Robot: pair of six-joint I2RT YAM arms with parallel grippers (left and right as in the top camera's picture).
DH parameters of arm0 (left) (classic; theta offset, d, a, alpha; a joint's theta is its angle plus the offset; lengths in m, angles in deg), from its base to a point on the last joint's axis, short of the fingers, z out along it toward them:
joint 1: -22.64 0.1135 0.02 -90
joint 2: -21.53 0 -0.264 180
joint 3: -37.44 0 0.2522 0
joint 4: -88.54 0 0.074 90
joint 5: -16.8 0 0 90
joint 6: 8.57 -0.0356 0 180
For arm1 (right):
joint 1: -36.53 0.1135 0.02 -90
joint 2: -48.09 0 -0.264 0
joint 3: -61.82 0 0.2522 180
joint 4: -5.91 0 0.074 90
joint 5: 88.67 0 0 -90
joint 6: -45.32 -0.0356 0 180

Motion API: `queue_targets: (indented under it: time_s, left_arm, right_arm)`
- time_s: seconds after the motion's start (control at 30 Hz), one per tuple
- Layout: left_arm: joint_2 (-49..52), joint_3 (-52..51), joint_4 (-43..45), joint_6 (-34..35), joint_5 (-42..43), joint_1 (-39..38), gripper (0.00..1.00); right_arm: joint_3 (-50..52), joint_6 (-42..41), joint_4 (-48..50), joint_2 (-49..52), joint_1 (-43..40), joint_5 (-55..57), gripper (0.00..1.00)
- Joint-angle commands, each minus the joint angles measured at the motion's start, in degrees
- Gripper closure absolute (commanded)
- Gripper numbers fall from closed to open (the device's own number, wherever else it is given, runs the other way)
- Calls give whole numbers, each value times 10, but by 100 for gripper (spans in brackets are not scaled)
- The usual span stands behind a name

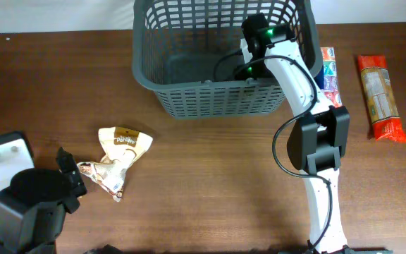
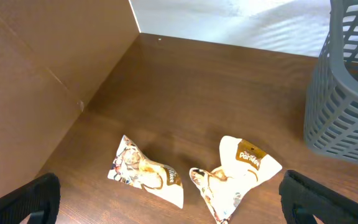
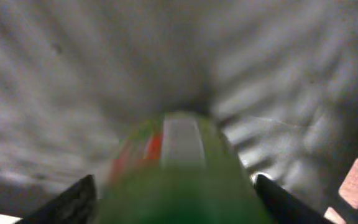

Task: Pack container
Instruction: 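Lower the jar into the basket and open the right gripper, then move the right gripper down onto the Kleenex tissue multipack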

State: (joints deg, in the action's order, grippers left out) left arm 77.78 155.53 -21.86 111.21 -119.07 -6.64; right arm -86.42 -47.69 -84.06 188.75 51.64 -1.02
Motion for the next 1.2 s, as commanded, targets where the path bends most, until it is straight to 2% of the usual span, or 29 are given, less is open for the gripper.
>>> queue_targets:
  time_s: [0.0,0.07,0.3,0.43,0.53,0.7,0.8,1.0,1.17]
  left_arm:
    - [0,0,0,1,0,-2,1]
    - [0,0,0,1,0,-2,1]
    - [0,0,0,1,0,-2,1]
    - [0,0,0,1,0,-2,1]
    - [0,0,0,1,0,-2,1]
    - [0,0,0,1,0,-2,1]
    - [0,0,0,1,0,-2,1]
    - [0,0,0,1,15,-2,1]
    - [0,0,0,1,15,-2,1]
  right_arm:
    - [-7,-4,-2,-2,2,5,18]
    - [-7,-4,-2,-2,2,5,12]
    - [-8,-4,-5,-2,2,5,3]
    - [-57,-4,-28,-5,2,-18,2]
    - [-150,-4,-64,-5,2,-24,0]
    - [-380,-6,-131,-8,-3,-21,1]
    - [-453,-31,-155,-24,-16,12,1]
    - [-452,-33,-192,-92,-87,35,1]
    - [-452,-33,-211,-125,-221,35,1]
